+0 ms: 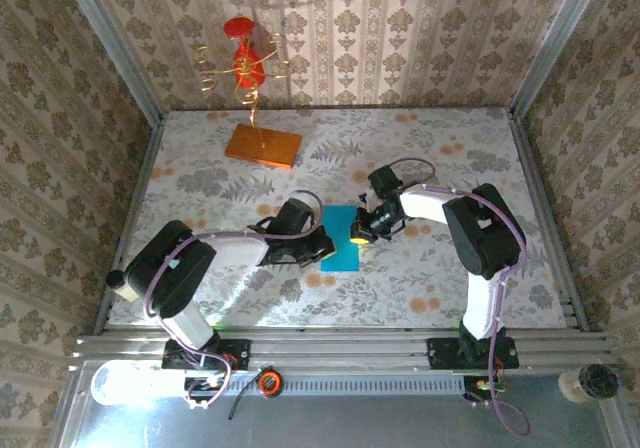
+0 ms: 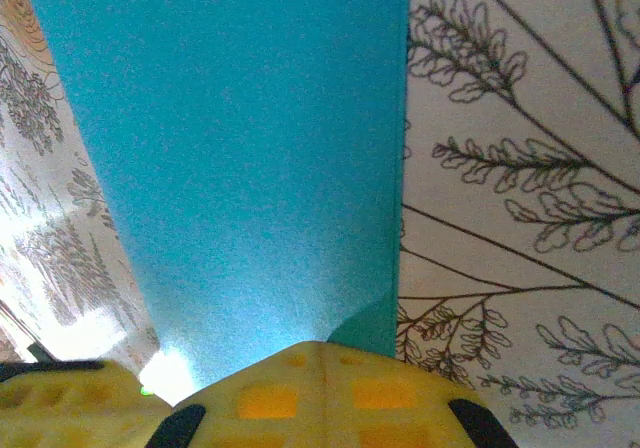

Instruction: Fold a paper plane with a square sheet of paper (pick it up from the middle)

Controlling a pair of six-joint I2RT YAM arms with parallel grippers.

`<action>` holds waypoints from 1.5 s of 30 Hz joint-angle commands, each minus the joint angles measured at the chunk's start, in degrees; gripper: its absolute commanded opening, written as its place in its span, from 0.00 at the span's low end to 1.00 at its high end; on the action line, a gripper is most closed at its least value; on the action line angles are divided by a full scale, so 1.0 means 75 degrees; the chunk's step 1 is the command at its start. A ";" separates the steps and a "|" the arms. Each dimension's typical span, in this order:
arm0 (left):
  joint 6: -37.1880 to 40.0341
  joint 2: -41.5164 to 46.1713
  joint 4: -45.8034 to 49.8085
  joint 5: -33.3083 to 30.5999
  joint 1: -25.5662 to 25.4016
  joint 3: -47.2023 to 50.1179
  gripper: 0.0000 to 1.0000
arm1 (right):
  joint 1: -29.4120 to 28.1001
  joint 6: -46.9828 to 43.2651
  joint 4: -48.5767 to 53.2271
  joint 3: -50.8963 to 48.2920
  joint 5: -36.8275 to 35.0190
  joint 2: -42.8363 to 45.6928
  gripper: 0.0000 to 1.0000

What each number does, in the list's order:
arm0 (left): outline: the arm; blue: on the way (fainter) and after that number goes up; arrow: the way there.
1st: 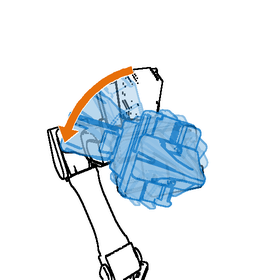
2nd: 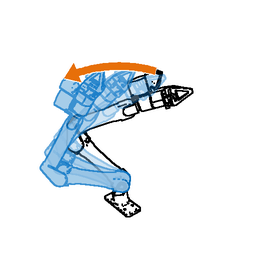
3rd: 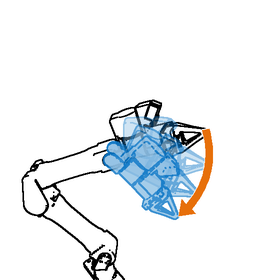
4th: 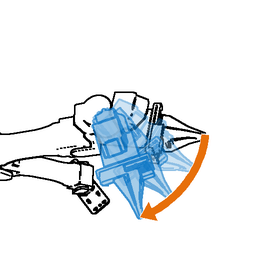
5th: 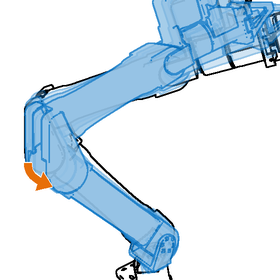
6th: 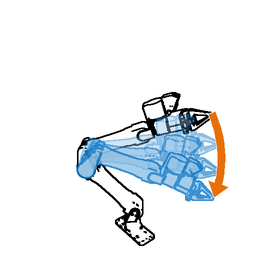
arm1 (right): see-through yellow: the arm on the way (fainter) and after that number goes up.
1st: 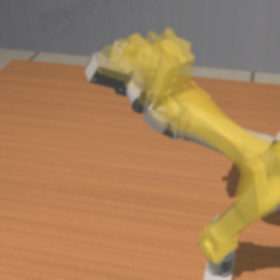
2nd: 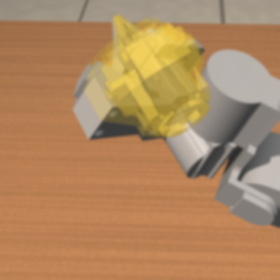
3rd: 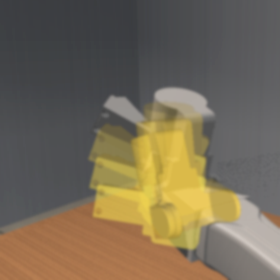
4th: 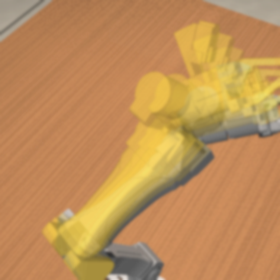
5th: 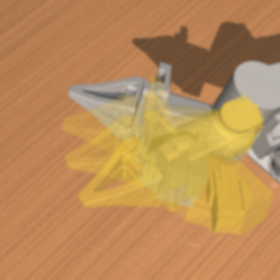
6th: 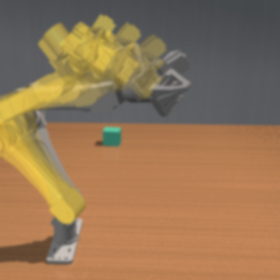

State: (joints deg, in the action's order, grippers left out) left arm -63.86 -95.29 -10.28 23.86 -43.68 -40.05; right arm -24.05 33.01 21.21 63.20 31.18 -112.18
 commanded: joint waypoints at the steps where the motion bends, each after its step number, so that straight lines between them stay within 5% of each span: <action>1: -0.0123 -0.0086 -0.0489 0.0278 0.0111 0.0524 0.00 | 0.0020 0.0038 0.0262 -0.0836 -0.2928 -0.1443 0.00; 8: -0.0273 0.0481 -0.0650 -0.0065 0.0223 0.1793 0.00 | 0.0013 -0.0025 0.0589 -0.0605 -0.2858 -0.1309 0.00; 15: 0.0417 0.1389 0.0231 -0.0213 0.0386 0.1239 0.00 | -0.0085 -0.0181 0.1118 -0.0037 -0.2277 -0.0844 0.00; 20: 0.1194 0.1442 0.0946 -0.0736 0.0629 0.0422 0.00 | -0.0262 -0.0164 0.1569 0.0609 -0.1658 0.0032 0.12; 26: 0.1460 0.0810 0.0422 -0.0369 0.0814 -0.0353 0.02 | -0.0253 0.0314 0.0659 0.0715 -0.0535 0.1323 0.27; 35: 0.1840 -0.0579 0.0474 0.0077 0.0890 -0.1615 0.21 | 0.0098 0.1074 -0.0631 -0.1464 -0.1033 0.3252 0.45; 45: 0.1616 -0.1559 0.0812 0.0534 0.1336 -0.2556 0.25 | 0.0309 0.1172 -0.0825 -0.2755 -0.1168 0.4212 0.53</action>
State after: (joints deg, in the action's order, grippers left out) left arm -51.81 -106.45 -5.52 25.89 -34.26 -56.88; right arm -22.09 41.19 16.47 42.61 23.75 -82.11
